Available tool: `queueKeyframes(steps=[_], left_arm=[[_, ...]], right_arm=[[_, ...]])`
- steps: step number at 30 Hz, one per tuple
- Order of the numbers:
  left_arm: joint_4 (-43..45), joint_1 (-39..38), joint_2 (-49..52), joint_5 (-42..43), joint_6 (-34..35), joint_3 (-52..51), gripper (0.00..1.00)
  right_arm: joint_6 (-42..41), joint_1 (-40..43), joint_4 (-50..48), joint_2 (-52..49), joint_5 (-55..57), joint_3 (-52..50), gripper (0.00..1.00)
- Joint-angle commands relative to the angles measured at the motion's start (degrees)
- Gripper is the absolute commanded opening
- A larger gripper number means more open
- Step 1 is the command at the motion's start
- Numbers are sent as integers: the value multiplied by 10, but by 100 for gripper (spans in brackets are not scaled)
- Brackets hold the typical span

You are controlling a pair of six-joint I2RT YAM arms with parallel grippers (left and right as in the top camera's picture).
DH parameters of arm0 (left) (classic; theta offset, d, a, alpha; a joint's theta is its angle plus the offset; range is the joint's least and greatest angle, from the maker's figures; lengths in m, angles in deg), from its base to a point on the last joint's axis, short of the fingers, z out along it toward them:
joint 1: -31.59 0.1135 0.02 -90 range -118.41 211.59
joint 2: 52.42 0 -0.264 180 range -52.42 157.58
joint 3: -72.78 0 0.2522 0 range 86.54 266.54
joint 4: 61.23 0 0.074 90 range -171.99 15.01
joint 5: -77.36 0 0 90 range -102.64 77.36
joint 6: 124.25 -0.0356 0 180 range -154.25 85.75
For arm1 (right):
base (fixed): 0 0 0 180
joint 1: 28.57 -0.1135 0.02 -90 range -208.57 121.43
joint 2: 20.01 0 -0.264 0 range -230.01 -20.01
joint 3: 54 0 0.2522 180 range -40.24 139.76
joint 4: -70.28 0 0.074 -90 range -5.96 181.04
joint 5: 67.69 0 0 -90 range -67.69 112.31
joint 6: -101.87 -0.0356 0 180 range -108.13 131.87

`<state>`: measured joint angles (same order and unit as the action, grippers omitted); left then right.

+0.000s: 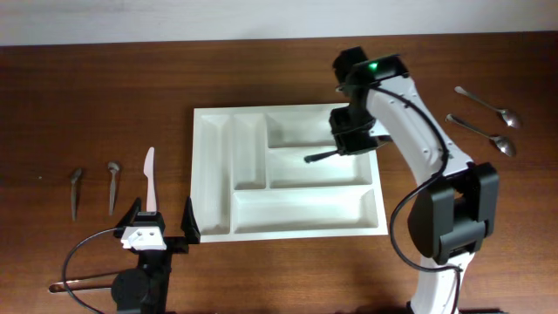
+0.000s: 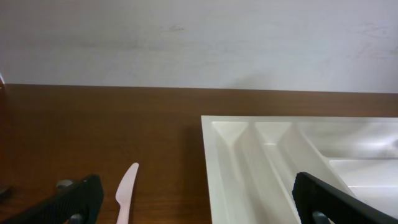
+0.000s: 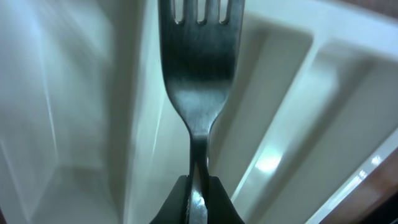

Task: Pack container
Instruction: 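Lift the fork and carry it over the tray's middle compartment, then release the fork into the middle compartment and withdraw right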

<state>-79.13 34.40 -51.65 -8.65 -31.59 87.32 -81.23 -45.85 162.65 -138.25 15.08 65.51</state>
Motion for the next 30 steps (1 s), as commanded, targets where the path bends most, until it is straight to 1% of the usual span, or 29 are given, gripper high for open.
queueKeyframes(steps=[1, 5, 8, 9, 10, 12, 14, 15, 16, 18, 19, 20, 23, 24, 28, 30], left_arm=[[-2, 3, -4, -6, 4, -3, 99], [-2, 3, -4, -6, 4, -3, 99], [-2, 3, -4, -6, 4, -3, 99], [-2, 3, -4, -6, 4, -3, 99], [-2, 3, -4, -6, 4, -3, 99], [-2, 3, -4, -6, 4, -3, 99], [-2, 3, -4, -6, 4, -3, 99], [-2, 3, -4, -6, 4, -3, 99], [-2, 3, -4, -6, 4, -3, 99], [-2, 3, -4, -6, 4, -3, 99], [-2, 3, -4, -6, 4, -3, 99], [-2, 3, -4, -6, 4, -3, 99], [-2, 3, -4, -6, 4, -3, 99], [-2, 3, -4, -6, 4, -3, 99], [-2, 3, -4, -6, 4, -3, 99], [-2, 3, -4, -6, 4, -3, 99]], right_arm=[[-52, -24, -15, 7, -1, -24, 7], [-80, -47, -56, 7, -3, -56, 7], [-83, -58, -92, 7, -3, -74, 7], [-83, -61, -102, 7, -3, -79, 8], [-84, -63, -110, 7, -3, -83, 10], [-84, -63, -115, 7, 2, -85, 18], [-84, -63, -116, 7, 8, -85, 29], [-84, -63, -118, 7, 12, -85, 33], [-84, -63, -120, 7, 16, -85, 41], [-84, -62, -121, 7, 27, -85, 52], [-83, -62, -120, 7, 33, -85, 55], [-83, -62, -120, 7, 44, -85, 58], [-70, -56, -119, 7, 92, -85, 73], [-56, -50, -119, 7, 111, -85, 79], [-5, -3, -113, 19, 129, -83, 89], [16, 36, -112, 32, 129, -83, 95]])
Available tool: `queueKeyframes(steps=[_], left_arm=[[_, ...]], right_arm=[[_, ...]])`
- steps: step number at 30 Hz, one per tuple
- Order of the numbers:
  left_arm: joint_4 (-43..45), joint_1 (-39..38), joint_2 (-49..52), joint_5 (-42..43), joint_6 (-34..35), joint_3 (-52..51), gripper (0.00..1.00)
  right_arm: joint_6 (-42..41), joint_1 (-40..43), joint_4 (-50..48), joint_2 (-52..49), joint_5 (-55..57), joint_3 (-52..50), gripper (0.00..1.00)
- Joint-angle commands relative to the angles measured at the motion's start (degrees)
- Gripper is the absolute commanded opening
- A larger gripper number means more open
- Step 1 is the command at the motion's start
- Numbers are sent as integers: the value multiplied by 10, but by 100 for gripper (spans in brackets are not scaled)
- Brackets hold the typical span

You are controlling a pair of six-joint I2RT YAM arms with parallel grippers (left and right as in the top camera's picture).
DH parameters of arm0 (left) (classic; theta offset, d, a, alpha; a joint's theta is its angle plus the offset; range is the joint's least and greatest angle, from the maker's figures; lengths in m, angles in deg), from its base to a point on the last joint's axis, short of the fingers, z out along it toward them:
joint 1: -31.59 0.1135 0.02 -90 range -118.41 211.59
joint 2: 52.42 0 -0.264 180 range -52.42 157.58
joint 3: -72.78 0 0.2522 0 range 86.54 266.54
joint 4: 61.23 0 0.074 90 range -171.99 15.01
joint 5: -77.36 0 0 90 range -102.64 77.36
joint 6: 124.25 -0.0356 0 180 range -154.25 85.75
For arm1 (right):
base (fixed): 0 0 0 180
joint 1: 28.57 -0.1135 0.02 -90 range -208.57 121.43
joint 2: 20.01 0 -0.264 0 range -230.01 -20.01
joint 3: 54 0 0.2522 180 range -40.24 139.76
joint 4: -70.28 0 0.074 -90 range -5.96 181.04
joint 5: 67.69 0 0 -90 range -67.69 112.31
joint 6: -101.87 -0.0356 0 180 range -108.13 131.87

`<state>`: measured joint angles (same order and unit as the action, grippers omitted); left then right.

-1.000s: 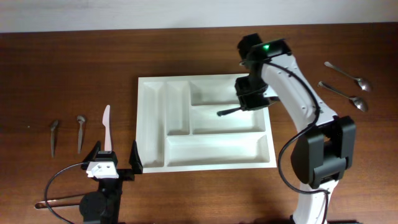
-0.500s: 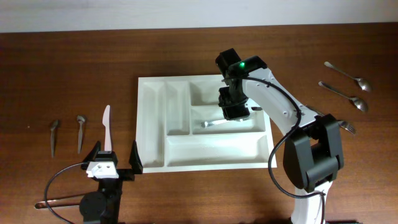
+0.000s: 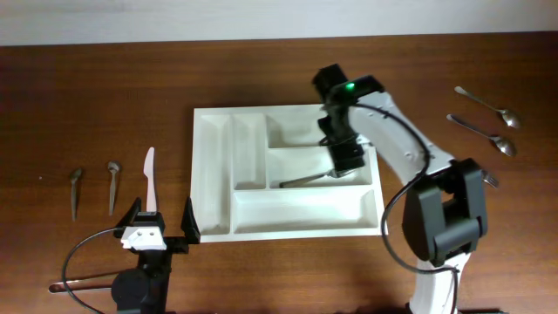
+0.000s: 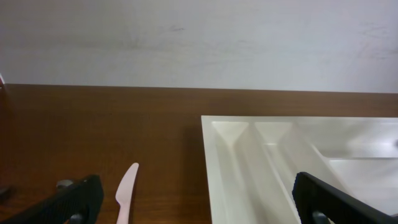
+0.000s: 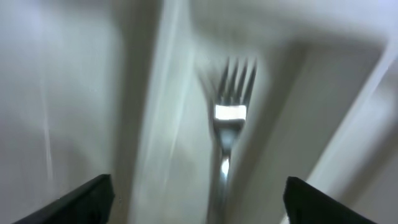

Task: Pack container
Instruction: 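Release the fork into the middle compartment and withdraw right, then lower the right gripper onto the second silver fork and grasp it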

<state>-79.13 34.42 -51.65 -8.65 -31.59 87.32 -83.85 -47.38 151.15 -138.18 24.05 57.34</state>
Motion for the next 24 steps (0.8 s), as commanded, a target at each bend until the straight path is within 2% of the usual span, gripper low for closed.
queueKeyframes(steps=[1, 2, 7, 12, 18, 24], left_arm=[[-2, 3, -4, -6, 4, -3, 99], [-2, 3, -4, -6, 4, -3, 99], [-2, 3, -4, -6, 4, -3, 99], [-2, 3, -4, -6, 4, -3, 99], [-2, 3, -4, -6, 4, -3, 99], [-2, 3, -4, -6, 4, -3, 99]], right_arm=[[48, 71, 3, 38, 39, -1, 97], [49, 97, 3, 45, 39, -1, 99], [52, 214, -14, 62, 23, -1, 99], [131, 306, -14, 53, 24, -2, 99], [134, 376, -21, 35, 24, -2, 99], [134, 419, -20, 29, 24, -2, 94]])
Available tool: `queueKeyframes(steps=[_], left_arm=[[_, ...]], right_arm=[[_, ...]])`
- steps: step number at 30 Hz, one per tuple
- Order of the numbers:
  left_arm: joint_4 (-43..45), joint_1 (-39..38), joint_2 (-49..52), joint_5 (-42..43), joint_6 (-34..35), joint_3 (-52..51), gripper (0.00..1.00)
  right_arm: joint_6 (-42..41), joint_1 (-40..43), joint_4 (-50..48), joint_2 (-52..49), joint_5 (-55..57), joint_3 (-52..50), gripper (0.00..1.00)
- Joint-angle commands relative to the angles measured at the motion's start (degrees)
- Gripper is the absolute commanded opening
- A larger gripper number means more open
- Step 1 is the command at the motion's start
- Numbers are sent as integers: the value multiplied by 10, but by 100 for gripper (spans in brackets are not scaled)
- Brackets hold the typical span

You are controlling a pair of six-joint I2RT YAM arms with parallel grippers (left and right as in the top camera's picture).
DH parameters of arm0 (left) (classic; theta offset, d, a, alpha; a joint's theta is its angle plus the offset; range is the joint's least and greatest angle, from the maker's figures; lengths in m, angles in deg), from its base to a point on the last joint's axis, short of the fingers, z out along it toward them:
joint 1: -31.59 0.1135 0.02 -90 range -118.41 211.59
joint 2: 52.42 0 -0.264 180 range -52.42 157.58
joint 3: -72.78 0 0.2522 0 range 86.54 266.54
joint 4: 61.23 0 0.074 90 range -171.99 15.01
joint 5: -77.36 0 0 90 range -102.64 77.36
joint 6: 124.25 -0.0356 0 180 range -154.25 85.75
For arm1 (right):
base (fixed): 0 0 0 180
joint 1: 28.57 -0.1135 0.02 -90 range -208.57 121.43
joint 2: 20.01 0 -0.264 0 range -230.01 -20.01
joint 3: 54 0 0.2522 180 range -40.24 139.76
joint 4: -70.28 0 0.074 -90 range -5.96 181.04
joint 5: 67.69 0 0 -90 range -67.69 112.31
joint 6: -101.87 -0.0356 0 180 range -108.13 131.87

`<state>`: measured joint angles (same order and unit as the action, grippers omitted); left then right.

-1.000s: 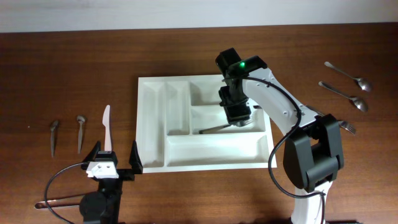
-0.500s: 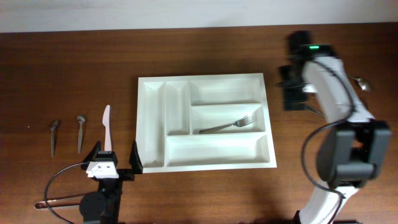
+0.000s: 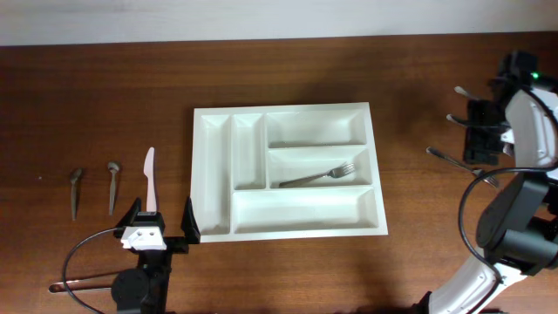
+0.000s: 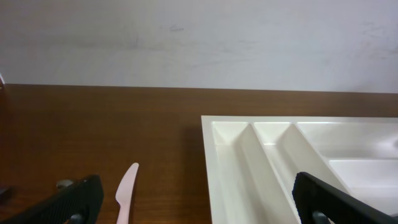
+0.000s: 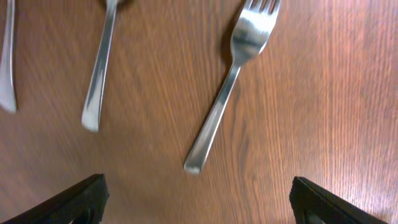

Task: Pack container
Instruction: 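Lower the right gripper onto the second silver fork and grasp it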

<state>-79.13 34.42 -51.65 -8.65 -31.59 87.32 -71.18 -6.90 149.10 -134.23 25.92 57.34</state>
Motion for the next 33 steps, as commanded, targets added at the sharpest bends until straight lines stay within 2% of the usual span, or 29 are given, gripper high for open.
queueKeyframes(steps=[1, 23, 33], left_arm=[[-2, 3, -4, -6, 4, -3, 99], [-2, 3, -4, -6, 4, -3, 99], [-2, 3, -4, -6, 4, -3, 99]], right_arm=[[8, 18, 0, -12, 5, -2, 94], [1, 32, 1, -99, -12, -2, 92], [-23, 32, -2, -138, -17, -2, 99]])
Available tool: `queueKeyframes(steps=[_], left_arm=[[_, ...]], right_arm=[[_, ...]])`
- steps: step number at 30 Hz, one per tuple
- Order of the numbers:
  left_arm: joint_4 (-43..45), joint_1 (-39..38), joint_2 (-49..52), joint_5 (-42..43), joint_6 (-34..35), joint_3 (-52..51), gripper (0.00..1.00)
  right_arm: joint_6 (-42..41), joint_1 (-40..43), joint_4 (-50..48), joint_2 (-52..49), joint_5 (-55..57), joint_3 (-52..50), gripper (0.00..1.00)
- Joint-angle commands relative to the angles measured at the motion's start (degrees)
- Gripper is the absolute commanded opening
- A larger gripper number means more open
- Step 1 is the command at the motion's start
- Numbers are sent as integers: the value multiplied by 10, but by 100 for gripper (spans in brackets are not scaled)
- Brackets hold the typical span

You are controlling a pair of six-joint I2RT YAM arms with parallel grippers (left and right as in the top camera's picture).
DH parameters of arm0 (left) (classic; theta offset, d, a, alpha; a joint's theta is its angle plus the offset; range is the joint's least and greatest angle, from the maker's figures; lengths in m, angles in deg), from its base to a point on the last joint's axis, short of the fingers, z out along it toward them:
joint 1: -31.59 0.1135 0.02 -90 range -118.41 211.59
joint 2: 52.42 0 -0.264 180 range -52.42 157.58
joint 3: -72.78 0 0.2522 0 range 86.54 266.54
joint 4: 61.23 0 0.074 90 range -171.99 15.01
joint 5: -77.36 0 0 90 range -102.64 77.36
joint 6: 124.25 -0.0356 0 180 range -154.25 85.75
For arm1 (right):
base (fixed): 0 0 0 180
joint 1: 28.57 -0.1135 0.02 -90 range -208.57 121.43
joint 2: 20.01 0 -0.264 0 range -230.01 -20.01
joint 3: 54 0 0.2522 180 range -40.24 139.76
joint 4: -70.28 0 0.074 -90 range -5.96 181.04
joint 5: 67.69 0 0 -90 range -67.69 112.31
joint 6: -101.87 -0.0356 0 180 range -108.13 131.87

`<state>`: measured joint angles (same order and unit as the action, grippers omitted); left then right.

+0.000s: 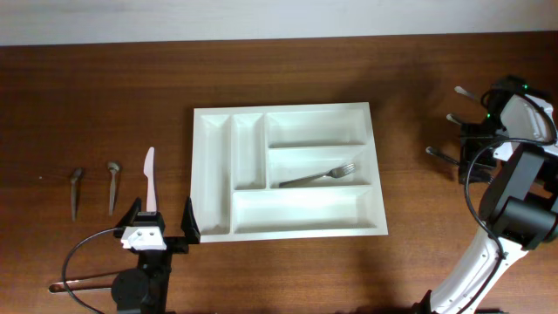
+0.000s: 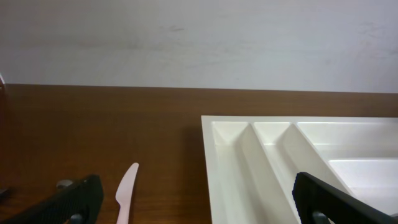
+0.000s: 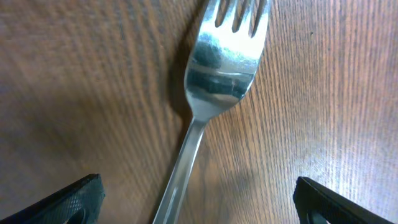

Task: Pack container
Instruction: 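Lower the right gripper onto the second silver fork and grasp it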

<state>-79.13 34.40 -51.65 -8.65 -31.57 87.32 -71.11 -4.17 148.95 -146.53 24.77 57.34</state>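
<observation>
A white cutlery tray (image 1: 218,174) lies mid-table, with a metal fork (image 1: 316,178) in its middle right compartment. At the table's right, my right gripper (image 1: 473,161) is open low over a second fork (image 3: 219,68), whose handle runs down between the fingers (image 3: 68,200). That fork's handle end (image 1: 438,154) pokes out from under the arm. My left gripper (image 2: 199,210) is open and empty near the front edge, by the tray's left corner (image 2: 214,134). A pale plastic knife (image 2: 126,190) lies just left of it.
Two small dark spoons (image 1: 75,190) (image 1: 112,183) lie at the far left beside the knife (image 1: 149,179). Spoon handles (image 1: 462,91) show past the right arm near the table's right edge.
My right gripper was higher over the fork and spoons on the right; now it is close above that fork, still open. The left arm and tray are unchanged.
My right gripper first held a fork over the tray. Then it was open, with the fork lying in the middle right compartment. It then stood over the loose cutlery at the right, and now sits low over another fork.
</observation>
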Motion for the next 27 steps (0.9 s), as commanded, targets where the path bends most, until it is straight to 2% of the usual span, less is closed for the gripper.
queueKeyframes(steps=[1, 5, 27], left_arm=[[-2, 3, -4, -6, 3, -3, 99], [-2, 3, -4, -6, 3, -3, 99], [-2, 3, -4, -6, 3, -3, 99]], right_arm=[[-35, 5, 0, -15, -5, -2, 99], [-56, 5, -12, -15, -4, -2, 99], [-56, 4, -34, -51, 22, -3, 99]])
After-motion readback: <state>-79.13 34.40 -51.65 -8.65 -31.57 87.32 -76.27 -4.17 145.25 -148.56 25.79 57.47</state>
